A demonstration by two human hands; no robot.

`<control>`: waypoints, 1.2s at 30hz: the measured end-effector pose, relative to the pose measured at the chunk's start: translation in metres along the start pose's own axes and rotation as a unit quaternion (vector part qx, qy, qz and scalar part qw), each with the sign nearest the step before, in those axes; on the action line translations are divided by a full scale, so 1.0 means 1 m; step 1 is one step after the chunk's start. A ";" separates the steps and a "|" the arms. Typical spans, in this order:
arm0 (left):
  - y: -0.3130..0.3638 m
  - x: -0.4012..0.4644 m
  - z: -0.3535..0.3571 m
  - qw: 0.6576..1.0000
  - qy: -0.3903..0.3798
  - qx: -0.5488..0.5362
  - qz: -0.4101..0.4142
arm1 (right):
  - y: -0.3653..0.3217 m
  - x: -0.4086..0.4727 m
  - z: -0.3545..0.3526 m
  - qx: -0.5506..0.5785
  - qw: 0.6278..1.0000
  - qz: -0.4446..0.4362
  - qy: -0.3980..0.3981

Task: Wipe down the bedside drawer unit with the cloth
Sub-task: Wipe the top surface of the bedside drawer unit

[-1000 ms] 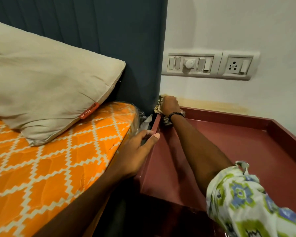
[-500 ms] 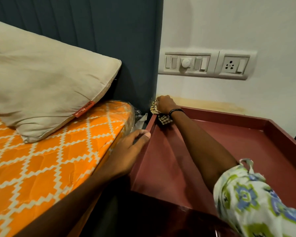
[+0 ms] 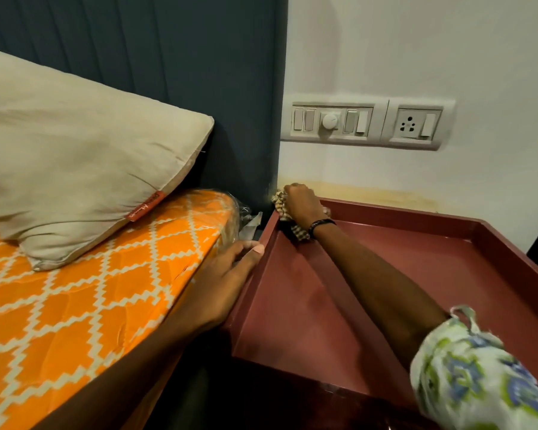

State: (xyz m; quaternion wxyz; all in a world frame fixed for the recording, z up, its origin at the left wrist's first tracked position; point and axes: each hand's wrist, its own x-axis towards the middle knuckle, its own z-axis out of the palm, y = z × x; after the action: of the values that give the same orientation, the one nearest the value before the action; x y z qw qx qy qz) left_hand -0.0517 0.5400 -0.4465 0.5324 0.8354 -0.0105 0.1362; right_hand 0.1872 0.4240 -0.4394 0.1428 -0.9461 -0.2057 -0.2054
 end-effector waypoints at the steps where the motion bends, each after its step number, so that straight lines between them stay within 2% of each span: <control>1: -0.001 0.001 -0.001 1.000 0.002 -0.001 -0.001 | -0.004 0.003 0.005 -0.009 1.000 -0.001 0.030; 4: -0.002 0.003 -0.001 1.000 0.013 -0.016 -0.004 | -0.008 0.010 0.014 -0.026 0.997 -0.032 0.058; 9: -0.002 0.001 -0.002 1.000 0.001 0.013 0.004 | 0.015 0.023 0.006 -0.008 1.000 -0.013 -0.015; 13: -0.001 0.000 -0.003 1.000 -0.003 0.009 -0.005 | 0.054 0.003 -0.005 -0.050 0.998 -0.015 -0.015; 16: -0.001 0.000 -0.002 1.000 -0.005 0.006 -0.002 | 0.116 -0.024 -0.022 -0.082 0.996 0.025 0.011; 20: 0.000 0.001 -0.002 1.000 -0.012 0.023 0.006 | 0.192 -0.065 -0.053 -0.103 0.984 0.132 0.063; 22: 0.001 0.001 -0.001 0.999 -0.013 0.032 0.012 | 0.205 -0.071 -0.058 -0.097 0.976 0.179 0.080; 25: 0.001 0.001 0.000 0.999 -0.013 0.034 0.018 | 0.186 -0.059 -0.052 -0.082 0.971 0.209 0.084; 28: -0.001 0.000 -0.001 0.999 -0.011 0.040 0.021 | 0.141 -0.042 -0.035 -0.089 0.983 0.143 0.072; 32: -0.004 0.000 0.000 0.997 -0.017 0.060 0.037 | 0.092 -0.021 -0.011 -0.086 0.996 0.019 0.005; 36: -0.019 0.006 -0.004 0.995 -0.041 0.088 0.031 | 0.119 -0.025 -0.024 -0.113 0.992 -0.031 -0.037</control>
State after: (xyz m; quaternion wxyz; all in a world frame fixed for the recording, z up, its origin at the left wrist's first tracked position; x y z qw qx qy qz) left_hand -0.0439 0.5525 -0.4605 0.4517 0.8830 -0.0463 0.1191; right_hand 0.2123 0.3029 -0.4519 0.0208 -0.9564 -0.2154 -0.1963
